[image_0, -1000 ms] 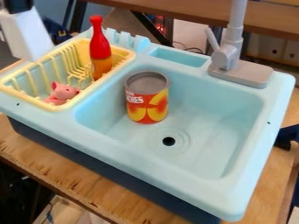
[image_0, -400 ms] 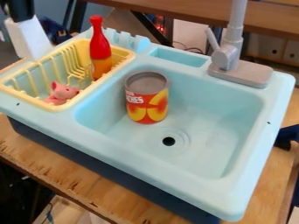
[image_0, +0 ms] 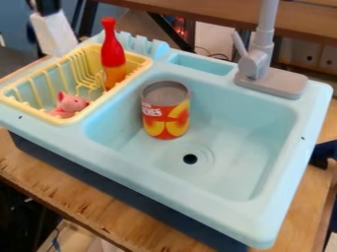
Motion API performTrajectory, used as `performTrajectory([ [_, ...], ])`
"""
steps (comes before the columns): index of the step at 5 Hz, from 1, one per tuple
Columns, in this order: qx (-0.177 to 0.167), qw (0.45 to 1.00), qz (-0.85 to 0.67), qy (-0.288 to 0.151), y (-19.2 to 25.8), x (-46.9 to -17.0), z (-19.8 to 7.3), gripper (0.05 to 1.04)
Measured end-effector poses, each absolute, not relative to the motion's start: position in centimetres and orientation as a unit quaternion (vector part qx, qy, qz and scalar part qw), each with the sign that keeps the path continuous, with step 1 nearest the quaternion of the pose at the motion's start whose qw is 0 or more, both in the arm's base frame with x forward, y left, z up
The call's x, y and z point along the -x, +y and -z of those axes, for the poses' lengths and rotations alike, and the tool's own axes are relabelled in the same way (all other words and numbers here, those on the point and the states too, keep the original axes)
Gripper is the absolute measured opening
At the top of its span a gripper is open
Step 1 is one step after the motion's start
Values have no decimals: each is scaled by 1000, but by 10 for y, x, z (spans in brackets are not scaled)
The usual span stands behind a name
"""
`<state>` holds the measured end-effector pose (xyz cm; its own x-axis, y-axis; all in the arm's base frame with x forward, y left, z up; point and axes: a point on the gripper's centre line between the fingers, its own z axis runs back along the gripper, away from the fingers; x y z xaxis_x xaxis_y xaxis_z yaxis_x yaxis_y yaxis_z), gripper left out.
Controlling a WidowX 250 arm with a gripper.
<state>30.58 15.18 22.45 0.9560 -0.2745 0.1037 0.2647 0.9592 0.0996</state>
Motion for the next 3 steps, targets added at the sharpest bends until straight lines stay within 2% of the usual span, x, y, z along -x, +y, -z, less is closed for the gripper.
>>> performTrajectory([
  [1,-23,989,143,-33,147,-325,-204,510],
  [3,-1,989,149,-9,140,-349,-181,510],
])
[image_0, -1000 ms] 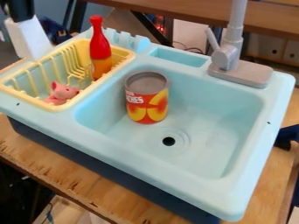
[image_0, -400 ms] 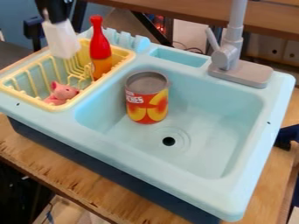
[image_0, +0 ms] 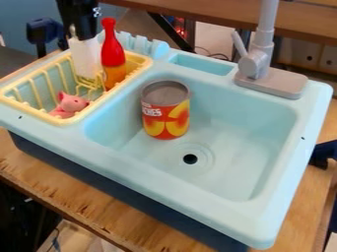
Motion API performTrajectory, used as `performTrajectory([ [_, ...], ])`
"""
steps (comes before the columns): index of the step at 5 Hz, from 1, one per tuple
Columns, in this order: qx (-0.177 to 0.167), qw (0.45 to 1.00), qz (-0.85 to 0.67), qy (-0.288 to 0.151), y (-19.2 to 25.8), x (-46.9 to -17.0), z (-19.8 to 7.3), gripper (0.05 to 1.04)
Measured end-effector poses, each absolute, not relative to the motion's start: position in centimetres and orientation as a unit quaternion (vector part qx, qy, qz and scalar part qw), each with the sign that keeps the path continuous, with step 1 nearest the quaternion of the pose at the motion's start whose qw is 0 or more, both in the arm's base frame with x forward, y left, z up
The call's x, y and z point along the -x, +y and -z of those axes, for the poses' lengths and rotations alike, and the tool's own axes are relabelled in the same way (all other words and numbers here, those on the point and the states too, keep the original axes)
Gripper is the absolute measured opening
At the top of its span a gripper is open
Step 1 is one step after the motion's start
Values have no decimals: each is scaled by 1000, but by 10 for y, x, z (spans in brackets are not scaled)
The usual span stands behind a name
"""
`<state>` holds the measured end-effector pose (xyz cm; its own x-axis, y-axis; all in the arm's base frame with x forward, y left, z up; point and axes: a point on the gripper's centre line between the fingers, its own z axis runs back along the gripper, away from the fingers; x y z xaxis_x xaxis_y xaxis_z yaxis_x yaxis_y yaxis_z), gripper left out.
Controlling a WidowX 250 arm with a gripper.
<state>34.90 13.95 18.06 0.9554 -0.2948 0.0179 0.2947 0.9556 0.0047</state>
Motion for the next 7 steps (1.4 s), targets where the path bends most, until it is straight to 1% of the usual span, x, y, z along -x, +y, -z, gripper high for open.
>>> performTrajectory([
  [1,7,989,147,5,143,-355,-173,510],
  [2,12,989,146,14,145,-358,-171,585],
  [3,9,988,151,11,145,-360,-180,869],
  [4,11,990,142,13,144,-357,-181,1011],
  [5,3,991,130,5,139,-343,-195,1006],
  [6,-22,994,104,34,127,-305,-217,1003],
  [7,-34,991,106,76,97,-272,-222,1003],
])
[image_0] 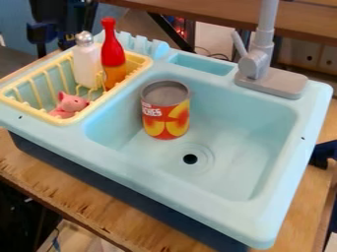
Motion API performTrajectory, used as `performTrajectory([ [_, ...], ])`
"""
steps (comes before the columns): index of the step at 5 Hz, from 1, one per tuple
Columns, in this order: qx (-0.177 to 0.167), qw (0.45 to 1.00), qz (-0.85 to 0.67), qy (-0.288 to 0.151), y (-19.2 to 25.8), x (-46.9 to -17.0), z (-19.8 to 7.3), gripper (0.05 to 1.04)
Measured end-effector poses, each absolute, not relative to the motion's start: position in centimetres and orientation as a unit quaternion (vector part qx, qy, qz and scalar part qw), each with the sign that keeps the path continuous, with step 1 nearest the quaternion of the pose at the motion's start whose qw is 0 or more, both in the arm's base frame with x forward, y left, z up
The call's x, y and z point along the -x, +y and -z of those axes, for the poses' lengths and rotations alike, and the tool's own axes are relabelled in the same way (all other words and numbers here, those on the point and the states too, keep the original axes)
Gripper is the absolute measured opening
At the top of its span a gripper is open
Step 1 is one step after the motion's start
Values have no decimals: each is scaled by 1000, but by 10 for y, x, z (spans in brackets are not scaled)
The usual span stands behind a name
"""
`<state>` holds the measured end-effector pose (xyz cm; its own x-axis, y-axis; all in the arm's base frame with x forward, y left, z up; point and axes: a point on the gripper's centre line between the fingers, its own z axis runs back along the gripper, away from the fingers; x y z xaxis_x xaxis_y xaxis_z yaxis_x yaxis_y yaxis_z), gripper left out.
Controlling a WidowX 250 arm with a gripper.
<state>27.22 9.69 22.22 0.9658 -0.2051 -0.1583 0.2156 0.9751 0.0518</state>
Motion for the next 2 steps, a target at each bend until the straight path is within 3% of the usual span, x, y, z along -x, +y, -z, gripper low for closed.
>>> performTrajectory([
  [1,-17,992,122,40,69,-254,-222,1002],
  [2,10,989,146,16,37,-255,-221,1002],
])
